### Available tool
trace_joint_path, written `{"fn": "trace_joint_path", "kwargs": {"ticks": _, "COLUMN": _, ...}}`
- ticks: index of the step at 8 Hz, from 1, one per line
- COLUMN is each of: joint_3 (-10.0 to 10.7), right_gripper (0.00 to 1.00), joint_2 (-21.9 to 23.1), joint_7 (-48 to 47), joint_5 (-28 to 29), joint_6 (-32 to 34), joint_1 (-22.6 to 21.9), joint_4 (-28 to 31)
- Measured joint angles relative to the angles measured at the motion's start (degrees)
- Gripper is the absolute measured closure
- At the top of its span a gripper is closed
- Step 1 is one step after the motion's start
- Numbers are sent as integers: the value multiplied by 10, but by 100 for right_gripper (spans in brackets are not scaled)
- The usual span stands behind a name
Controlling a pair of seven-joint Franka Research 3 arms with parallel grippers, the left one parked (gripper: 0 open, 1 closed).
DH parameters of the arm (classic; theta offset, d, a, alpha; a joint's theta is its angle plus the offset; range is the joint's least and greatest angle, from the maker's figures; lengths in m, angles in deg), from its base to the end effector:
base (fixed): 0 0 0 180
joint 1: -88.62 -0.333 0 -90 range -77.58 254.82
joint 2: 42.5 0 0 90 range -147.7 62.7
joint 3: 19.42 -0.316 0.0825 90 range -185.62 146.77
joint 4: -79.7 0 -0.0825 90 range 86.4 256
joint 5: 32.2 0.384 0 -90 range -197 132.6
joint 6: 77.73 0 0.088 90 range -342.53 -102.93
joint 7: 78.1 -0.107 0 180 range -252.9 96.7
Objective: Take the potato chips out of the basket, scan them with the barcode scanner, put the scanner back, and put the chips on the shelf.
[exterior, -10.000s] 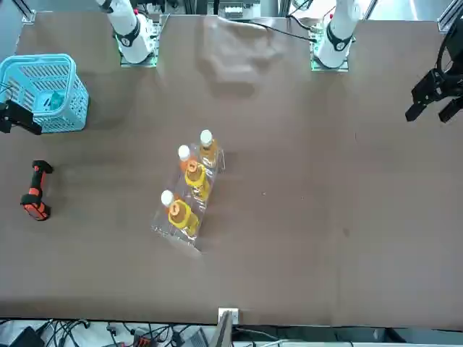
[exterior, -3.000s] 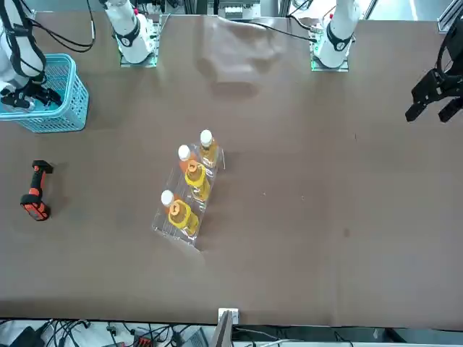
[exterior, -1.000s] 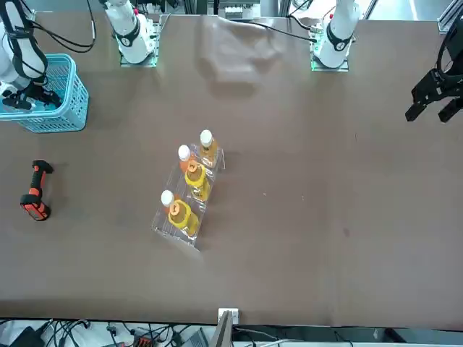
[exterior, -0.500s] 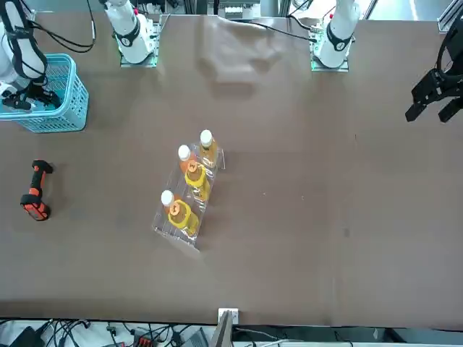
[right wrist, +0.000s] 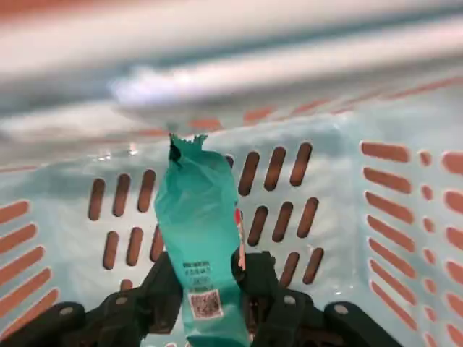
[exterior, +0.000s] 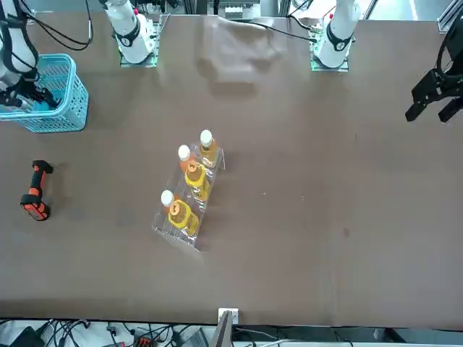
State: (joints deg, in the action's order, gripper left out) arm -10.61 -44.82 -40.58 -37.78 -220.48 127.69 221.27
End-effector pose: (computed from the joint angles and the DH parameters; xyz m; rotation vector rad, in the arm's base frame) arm 0.3181 -0.3515 0.2753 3.1022 -0.1593 -0.0903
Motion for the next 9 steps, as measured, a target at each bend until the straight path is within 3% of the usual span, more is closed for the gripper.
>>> {"fn": "trace_joint_path", "kwargs": {"ticks": 4, "joint_3": 0, "right_gripper": 57, "joint_2": 58, "joint_7": 8, "joint_5": 0, "joint_6": 59, "joint_1": -5, "joint_4": -1}}
{"fn": "trace_joint_path", "kwargs": {"ticks": 9, "joint_3": 7, "right_gripper": 57, "joint_2": 82, "joint_7": 15, "joint_5": 0, "joint_6": 123, "joint_1": -1, "joint_4": -3}}
